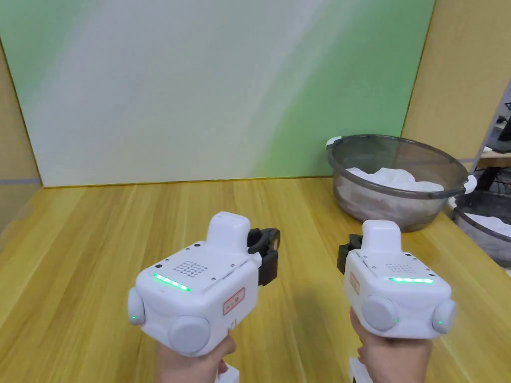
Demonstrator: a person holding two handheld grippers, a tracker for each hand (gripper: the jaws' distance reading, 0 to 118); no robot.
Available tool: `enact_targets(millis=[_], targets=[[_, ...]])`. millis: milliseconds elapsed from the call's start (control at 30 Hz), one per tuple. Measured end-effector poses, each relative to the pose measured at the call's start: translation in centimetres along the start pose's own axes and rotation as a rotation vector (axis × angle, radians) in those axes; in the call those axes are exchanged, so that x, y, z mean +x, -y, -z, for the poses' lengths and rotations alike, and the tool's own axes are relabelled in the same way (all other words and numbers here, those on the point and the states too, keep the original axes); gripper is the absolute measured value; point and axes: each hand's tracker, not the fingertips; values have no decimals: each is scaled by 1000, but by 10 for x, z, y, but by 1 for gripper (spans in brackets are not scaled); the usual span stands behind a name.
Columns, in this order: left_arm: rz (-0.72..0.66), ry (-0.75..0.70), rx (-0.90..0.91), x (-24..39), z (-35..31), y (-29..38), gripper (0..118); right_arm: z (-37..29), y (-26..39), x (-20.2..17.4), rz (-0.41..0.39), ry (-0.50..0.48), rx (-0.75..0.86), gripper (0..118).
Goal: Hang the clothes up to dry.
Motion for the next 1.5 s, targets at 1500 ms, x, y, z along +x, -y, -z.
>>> enact_targets(millis=[1500], targets=[[137, -4, -192, 16, 338, -48, 3, 409, -194, 184, 35, 2, -814, 1]])
